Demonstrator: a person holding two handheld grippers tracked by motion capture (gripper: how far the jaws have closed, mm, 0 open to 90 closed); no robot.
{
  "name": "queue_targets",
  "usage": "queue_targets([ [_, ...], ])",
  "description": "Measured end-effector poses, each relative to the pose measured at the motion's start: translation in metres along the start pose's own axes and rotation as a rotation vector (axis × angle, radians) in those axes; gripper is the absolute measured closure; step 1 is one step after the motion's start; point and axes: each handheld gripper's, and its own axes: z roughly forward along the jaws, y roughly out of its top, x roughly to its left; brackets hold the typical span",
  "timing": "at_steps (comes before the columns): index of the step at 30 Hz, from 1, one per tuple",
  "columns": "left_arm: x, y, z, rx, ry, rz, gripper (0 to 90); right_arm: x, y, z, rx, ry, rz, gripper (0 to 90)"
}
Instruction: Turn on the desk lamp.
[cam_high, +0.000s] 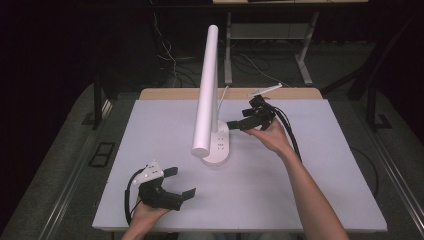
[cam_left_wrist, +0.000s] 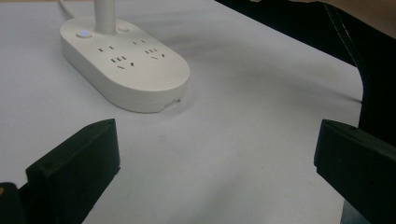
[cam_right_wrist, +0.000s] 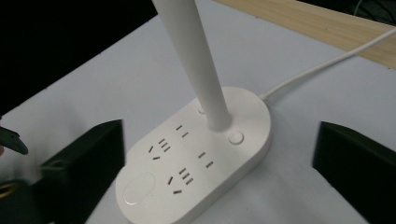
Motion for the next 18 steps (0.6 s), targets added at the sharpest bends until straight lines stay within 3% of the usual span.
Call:
queue_targets([
  [9,0.001,0.000,-0.001,-0.001,-0.001,-0.004,0.0,-0.016,-0.003,0.012,-0.042,-0.006,0.036,8.0],
  [10,0.001,0.000,-0.001,-0.001,-0.002,-0.004,0.0,-0.018,-0.004,0.014,-0.042,0.000,0.042,16.3],
  [13,0.001,0.000,-0.001,0.001,-0.002,-0.003,0.0,-0.021,-0.004,0.017,-0.059,-0.004,0.042,17.0],
  [18,0.001,0.000,-0.001,0.001,-0.002,-0.003,0.0,-0.022,-0.005,0.023,-0.062,0.000,0.040,26.3],
])
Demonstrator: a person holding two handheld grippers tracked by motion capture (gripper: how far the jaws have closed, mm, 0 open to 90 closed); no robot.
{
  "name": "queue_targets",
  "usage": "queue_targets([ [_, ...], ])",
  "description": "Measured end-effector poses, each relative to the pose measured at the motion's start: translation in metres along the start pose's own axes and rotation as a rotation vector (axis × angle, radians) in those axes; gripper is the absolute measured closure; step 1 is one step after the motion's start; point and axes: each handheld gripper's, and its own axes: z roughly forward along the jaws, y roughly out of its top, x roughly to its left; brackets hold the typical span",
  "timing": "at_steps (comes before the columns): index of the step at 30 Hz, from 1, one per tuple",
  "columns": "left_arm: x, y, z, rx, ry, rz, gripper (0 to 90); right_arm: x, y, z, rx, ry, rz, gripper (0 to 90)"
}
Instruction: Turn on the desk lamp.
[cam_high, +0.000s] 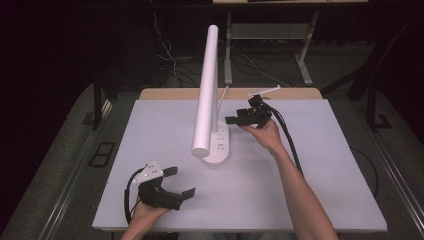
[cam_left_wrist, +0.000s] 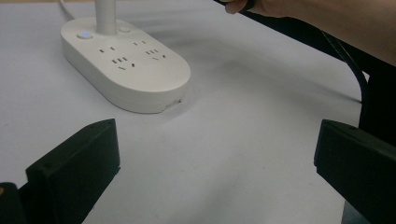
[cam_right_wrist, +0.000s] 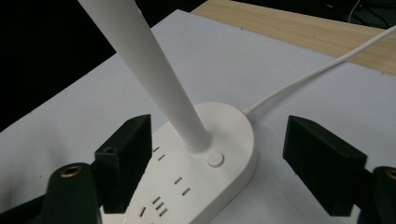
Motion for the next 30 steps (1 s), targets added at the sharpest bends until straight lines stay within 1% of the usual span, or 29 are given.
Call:
queue_targets([
  [1,0.000,0.000,0.000,0.000,0.000,0.000,0.0,0.000,0.000,0.000,0.000,0.000,0.000,26.3],
  [2,0.000,0.000,0.000,0.002,0.000,0.001,0.0,0.000,0.000,0.002,0.001,0.006,0.004,31.1],
  [3,0.000,0.000,0.000,0.002,0.000,0.001,0.0,0.000,0.000,0.002,0.001,0.006,0.004,31.1],
  [8,0.000,0.000,-0.001,-0.002,0.003,0.004,0.0,-0.001,-0.002,0.011,0.006,0.014,0.014,43.6],
  [14,0.000,0.000,-0.001,0.002,0.001,0.006,0.0,-0.002,-0.005,0.023,0.030,0.017,0.010,56.4],
  [17,0.000,0.000,-0.001,0.000,-0.001,0.005,0.0,-0.001,-0.005,0.029,0.028,0.016,0.014,62.8],
  [18,0.000,0.000,-0.001,0.000,-0.001,0.005,0.0,-0.001,-0.006,0.031,0.029,0.015,0.007,65.3],
  [20,0.000,0.000,-0.001,-0.001,-0.002,0.005,0.0,0.001,-0.006,0.035,0.036,0.009,0.016,70.1],
  [26,0.000,0.000,-0.002,-0.003,-0.002,0.006,0.0,0.003,-0.008,0.047,0.068,0.009,0.012,86.3],
  [27,0.000,0.000,-0.002,-0.003,-0.002,0.006,0.0,0.003,-0.008,0.047,0.068,0.009,0.012,86.3],
  [28,0.000,0.000,-0.002,-0.004,-0.003,0.005,0.0,0.003,-0.009,0.050,0.079,0.007,0.011,89.6],
  [29,0.000,0.000,-0.002,-0.004,-0.003,0.005,0.0,0.003,-0.009,0.050,0.079,0.007,0.011,89.6],
  [30,0.000,0.000,-0.002,-0.004,-0.003,0.006,0.0,0.003,-0.011,0.053,0.091,0.008,0.008,89.7],
])
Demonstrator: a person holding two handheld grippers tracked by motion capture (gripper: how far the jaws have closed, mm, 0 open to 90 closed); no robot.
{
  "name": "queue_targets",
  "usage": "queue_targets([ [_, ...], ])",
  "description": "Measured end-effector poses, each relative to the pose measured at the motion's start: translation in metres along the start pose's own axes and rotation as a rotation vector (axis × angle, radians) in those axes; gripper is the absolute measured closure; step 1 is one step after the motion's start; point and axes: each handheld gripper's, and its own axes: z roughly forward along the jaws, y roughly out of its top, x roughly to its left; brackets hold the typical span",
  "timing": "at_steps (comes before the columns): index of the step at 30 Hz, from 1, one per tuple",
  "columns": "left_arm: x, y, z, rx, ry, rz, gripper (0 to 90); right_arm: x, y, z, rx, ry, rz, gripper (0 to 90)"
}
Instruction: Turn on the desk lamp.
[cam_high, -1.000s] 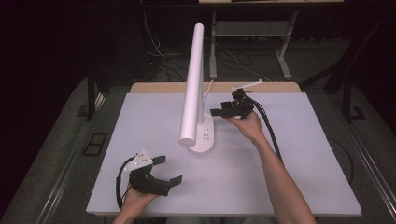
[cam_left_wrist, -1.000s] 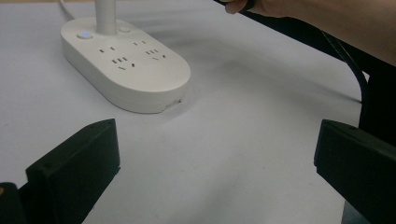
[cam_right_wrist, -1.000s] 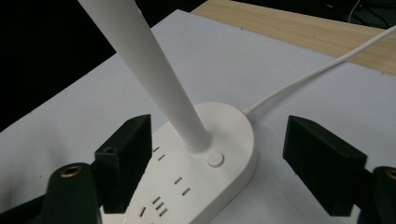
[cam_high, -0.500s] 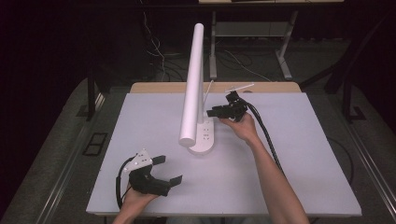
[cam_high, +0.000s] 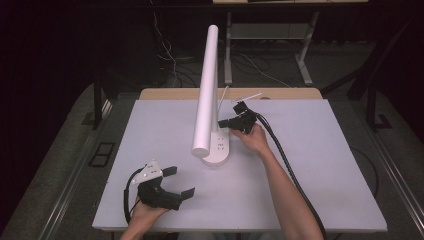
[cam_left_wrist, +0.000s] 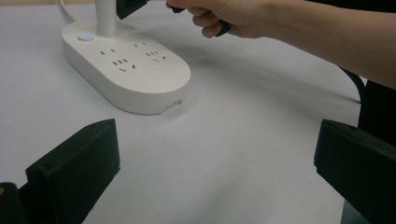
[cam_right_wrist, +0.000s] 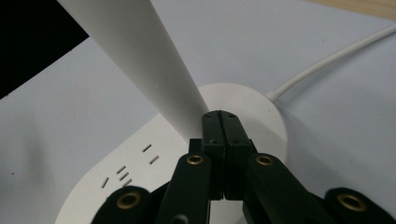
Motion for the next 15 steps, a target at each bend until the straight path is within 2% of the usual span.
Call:
queue_targets([
  [8,0.0003,0.0000,0.0001,0.002,-0.001,0.000,0.0,-0.0018,-0.0037,0.0062,0.032,-0.023,0.003,89.8],
  [15,0.0006,0.0001,0.0001,0.004,0.001,0.004,0.0,-0.0045,-0.0047,0.0054,0.028,-0.027,0.007,89.8],
])
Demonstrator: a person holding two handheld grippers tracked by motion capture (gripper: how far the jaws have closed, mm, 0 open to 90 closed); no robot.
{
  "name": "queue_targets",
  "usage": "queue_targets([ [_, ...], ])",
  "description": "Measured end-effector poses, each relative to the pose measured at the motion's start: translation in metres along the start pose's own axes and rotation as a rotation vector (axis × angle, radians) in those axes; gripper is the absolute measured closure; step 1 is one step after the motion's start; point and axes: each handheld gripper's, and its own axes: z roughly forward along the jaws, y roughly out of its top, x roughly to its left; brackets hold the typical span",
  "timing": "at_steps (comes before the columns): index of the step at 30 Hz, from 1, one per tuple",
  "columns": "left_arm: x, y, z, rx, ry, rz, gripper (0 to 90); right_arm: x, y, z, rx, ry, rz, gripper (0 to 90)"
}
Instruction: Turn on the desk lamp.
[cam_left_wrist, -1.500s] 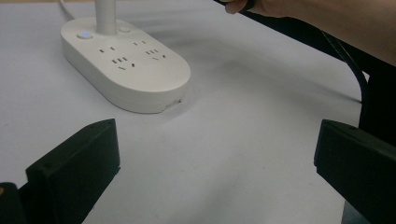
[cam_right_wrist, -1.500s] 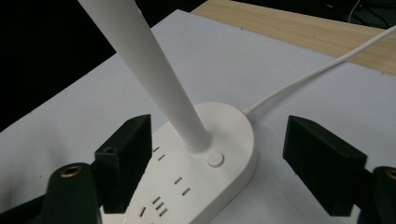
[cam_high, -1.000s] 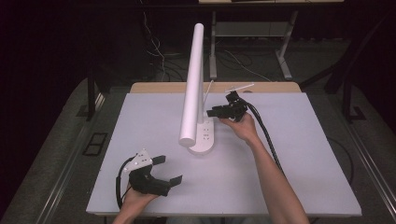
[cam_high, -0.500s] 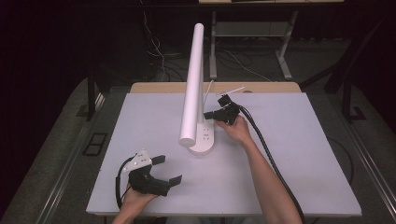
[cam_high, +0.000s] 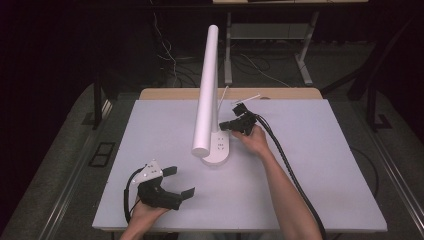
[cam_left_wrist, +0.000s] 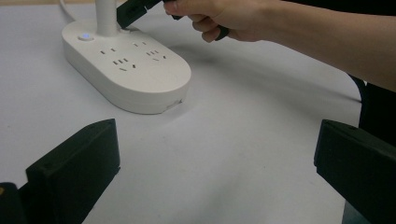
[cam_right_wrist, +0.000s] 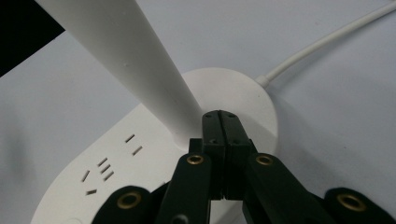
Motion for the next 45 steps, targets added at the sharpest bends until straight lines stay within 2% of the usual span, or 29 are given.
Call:
queue_targets([
  [29,0.001,0.000,-0.001,-0.002,0.007,-0.001,0.0,-0.001,-0.001,-0.003,-0.010,-0.006,0.008,90.0],
  [32,0.001,0.000,-0.001,-0.002,0.007,0.000,0.0,-0.003,-0.001,-0.008,-0.015,-0.005,0.012,90.0],
  [40,0.000,0.000,-0.001,-0.002,0.009,-0.001,0.0,-0.002,0.000,-0.023,-0.014,-0.006,-0.015,90.0],
  [45,0.000,0.000,0.000,-0.001,0.009,-0.004,0.0,-0.001,0.001,-0.042,-0.023,-0.015,-0.024,89.9],
])
